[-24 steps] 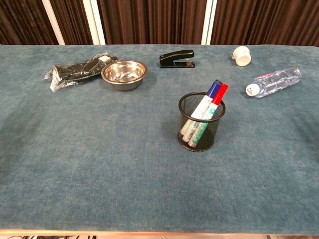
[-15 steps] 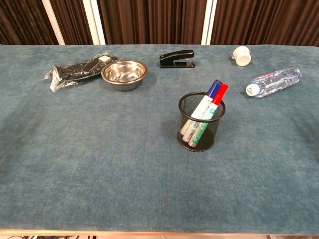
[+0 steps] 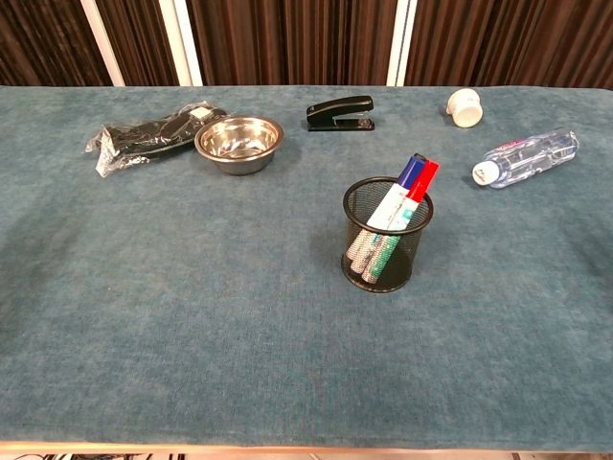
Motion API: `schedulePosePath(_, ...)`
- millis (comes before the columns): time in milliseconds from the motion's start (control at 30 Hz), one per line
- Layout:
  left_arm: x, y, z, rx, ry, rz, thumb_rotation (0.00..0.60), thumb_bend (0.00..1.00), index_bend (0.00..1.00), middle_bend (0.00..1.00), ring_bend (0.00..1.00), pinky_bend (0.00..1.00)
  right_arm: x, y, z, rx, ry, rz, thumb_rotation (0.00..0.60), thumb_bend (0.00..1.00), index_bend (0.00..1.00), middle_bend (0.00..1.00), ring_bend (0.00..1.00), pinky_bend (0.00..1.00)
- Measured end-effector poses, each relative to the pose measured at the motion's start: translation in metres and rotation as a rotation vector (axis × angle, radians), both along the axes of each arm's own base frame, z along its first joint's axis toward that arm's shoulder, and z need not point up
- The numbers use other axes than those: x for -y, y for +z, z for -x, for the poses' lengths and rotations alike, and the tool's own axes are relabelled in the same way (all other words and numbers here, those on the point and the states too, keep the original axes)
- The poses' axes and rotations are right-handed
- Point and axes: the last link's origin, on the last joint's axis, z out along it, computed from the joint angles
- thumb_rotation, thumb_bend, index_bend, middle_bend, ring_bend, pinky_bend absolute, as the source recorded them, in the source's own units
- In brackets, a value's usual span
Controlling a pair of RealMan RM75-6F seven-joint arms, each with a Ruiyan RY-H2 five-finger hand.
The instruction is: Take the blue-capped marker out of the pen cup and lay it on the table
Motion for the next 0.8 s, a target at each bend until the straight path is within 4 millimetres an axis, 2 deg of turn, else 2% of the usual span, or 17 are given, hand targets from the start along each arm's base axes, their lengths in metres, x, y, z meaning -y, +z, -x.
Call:
schedulePosePath(333,0.0,0.001,0.0,0.006,0.005,-0.003,0.6,0.56,0.14,0.04,0.11,0.04,0.0,0.0,-0.003,0.095,0.028,-0.044,0.6,0.21,0.01,0.0,0.0,0.16)
schedulePosePath(467,0.0,0.001,0.001,0.004,0.009,-0.002,0.6,0.56,0.14,0.04,0.11,0.04,0.002,0.011,-0.003,0.139,0.065,-0.061,0.6,0.21,0.08,0.0,0.0,0.16)
schedulePosePath(633,0.0,-0.001,0.001,0.003,0.009,0.001,0.6,0.56,0.14,0.04,0.11,0.04,0.019,0.025,-0.008,0.1,0.14,-0.126,0.6,0.21,0.11,0.0,0.0,0.16)
schedulePosePath(800,0.0,-0.001,0.001,0.002,0.011,0.001,0.6,0.56,0.14,0.04,0.11,0.04,0.049,0.03,-0.024,0.145,0.257,-0.227,0.6,0.25,0.11,0.0,0.0,0.16)
